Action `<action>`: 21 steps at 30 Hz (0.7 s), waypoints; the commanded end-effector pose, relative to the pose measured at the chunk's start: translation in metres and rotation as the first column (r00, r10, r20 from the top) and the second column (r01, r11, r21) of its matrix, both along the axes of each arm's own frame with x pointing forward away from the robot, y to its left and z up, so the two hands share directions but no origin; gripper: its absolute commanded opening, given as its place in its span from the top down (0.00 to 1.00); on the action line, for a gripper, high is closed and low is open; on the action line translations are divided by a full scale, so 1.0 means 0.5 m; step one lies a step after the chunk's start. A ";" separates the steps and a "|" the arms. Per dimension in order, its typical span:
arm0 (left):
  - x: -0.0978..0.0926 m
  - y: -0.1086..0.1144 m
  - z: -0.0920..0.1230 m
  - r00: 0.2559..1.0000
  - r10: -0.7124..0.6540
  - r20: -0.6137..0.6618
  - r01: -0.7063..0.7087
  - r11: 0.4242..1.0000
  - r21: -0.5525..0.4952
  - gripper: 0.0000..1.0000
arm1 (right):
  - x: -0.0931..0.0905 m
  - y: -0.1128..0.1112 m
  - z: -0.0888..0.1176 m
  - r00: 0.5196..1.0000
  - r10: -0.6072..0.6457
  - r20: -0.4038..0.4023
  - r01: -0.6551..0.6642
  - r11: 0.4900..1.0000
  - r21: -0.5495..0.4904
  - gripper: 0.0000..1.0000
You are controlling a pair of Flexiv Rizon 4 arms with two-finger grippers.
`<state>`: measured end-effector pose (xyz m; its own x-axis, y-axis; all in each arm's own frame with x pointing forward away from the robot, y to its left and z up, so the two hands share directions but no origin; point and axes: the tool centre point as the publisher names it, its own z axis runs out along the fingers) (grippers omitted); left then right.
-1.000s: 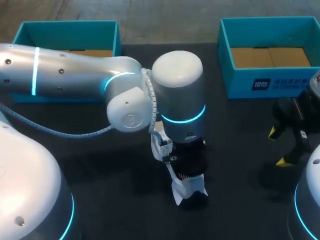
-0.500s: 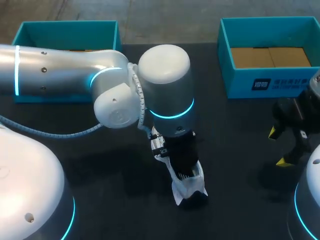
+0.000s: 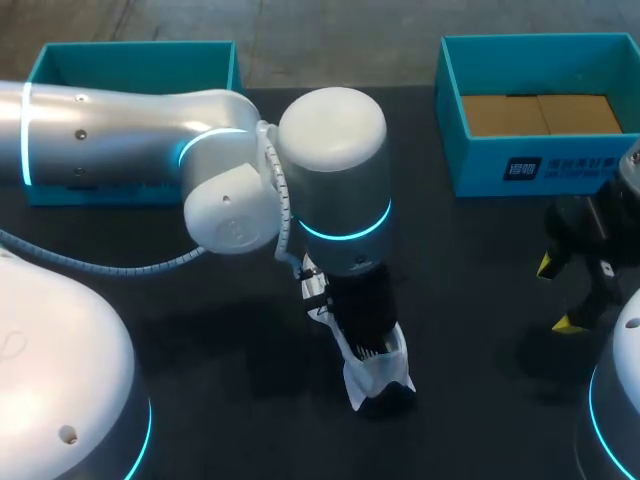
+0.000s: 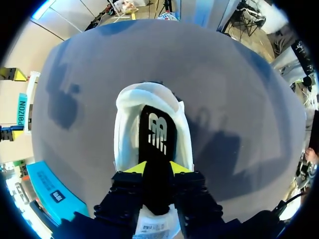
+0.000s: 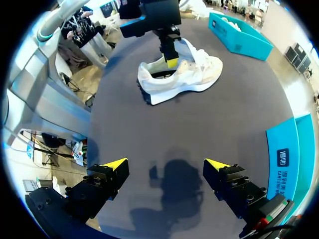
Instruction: Take the shoe out of the shoebox, open the shoe tongue, remove and reinsert the insole, then place the shoe into the shoebox
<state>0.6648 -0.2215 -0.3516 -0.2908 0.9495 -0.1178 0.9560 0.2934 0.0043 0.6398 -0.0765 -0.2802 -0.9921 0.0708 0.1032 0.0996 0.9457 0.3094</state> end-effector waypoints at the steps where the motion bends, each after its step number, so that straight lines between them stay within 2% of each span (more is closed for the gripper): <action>1: -0.004 0.007 0.001 1.000 0.012 0.000 -0.012 1.000 0.000 0.69 | -0.002 0.001 -0.002 1.000 -0.002 0.002 0.002 1.000 -0.003 0.00; 9: -0.007 0.007 -0.011 0.999 0.035 0.008 -0.035 0.999 0.013 0.51 | -0.002 0.001 -0.002 1.000 -0.002 0.002 0.002 1.000 -0.003 0.00; 10: -0.006 0.009 -0.012 0.999 0.036 0.009 -0.036 0.999 0.014 0.47 | -0.002 0.001 -0.002 1.000 -0.002 0.002 0.002 1.000 -0.003 0.00; 13: -0.003 0.014 -0.013 0.999 0.043 0.007 -0.043 0.999 0.015 0.19 | -0.002 0.001 -0.002 1.000 -0.002 0.002 0.002 1.000 -0.003 0.00; 14: -0.001 0.016 -0.012 0.999 0.047 0.008 -0.047 0.999 0.015 0.15 | -0.002 0.001 -0.002 1.000 -0.002 0.002 0.002 1.000 -0.003 0.00; 17: 0.004 0.019 -0.007 0.998 0.054 0.011 -0.054 0.998 0.011 0.12 | -0.002 0.001 -0.002 1.000 -0.002 0.002 0.002 1.000 -0.003 0.00; 19: 0.007 0.021 -0.004 0.998 0.057 0.015 -0.057 0.998 0.009 0.05 | -0.002 0.001 -0.002 1.000 -0.002 0.002 0.002 1.000 -0.003 0.00; 21: 0.011 0.023 -0.003 0.998 0.060 0.018 -0.060 0.998 0.007 0.05 | -0.002 0.001 -0.002 1.000 -0.002 0.002 0.002 1.000 -0.003 0.00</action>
<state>0.6693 -0.2159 -0.3549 -0.3450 0.9321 -0.1102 0.9367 0.3493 0.0221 0.6398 -0.0765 -0.2802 -0.9921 0.0708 0.1032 0.0996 0.9457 0.3094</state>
